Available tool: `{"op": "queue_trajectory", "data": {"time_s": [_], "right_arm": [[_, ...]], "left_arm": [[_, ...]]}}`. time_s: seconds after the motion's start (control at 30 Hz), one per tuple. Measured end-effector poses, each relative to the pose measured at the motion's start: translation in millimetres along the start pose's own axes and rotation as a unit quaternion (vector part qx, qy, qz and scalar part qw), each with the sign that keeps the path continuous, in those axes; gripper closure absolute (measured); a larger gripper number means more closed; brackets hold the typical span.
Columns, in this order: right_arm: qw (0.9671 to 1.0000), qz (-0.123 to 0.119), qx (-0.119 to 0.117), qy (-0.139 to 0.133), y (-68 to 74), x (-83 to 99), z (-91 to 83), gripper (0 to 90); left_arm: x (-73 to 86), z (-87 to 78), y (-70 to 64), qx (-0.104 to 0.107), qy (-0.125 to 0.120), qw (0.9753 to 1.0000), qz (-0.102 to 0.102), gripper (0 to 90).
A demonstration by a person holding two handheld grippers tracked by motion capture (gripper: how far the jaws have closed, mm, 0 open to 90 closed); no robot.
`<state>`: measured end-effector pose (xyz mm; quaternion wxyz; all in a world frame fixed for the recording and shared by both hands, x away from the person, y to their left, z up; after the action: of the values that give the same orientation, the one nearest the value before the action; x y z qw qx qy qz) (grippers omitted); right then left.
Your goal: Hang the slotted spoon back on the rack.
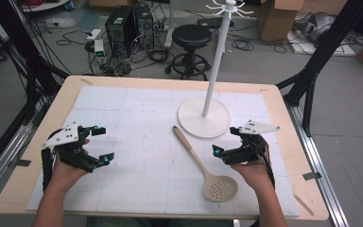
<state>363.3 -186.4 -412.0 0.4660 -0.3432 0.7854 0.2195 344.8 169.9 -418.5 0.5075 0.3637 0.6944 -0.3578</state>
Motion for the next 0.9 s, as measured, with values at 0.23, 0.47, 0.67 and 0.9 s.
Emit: {"op": "queue_trajectory", "data": {"time_s": [0.23,0.47,0.67,0.9], "right_arm": [[0.9999,-0.002,0.003,0.013,3.0,-1.4,7.0,0.1],[0.999,-0.009,-0.004,0.043,6.7,-9.3,21.6,0.8],[0.9972,-0.02,-0.005,0.072,8.1,-10.4,31.7,4.6],[0.9916,-0.022,-0.008,0.127,12.9,-1.6,51.0,15.0]], "left_arm": [[0.0,0.1,-0.8,0.0,0.002,1.0,0.002,1.7],[-3.7,-4.0,-2.0,-0.007,-0.003,1.0,0.004,1.7],[-3.8,-3.3,-1.1,-0.006,-0.002,1.0,0.005,1.7],[-5.3,-5.3,-0.4,-0.006,-0.006,1.0,0.005,1.7]]}}
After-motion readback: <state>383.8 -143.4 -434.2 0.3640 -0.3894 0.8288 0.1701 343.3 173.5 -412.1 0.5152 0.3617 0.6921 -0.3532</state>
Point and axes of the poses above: each handheld gripper's, and its own axes: z roughly forward along the jaws, x roughly out of its underside, y roughly to its left, the point moved 10 cm from there along z, roughly forward along the jaws, and after that the axes turned 4 degrees about -z, right-handed, at the moved point
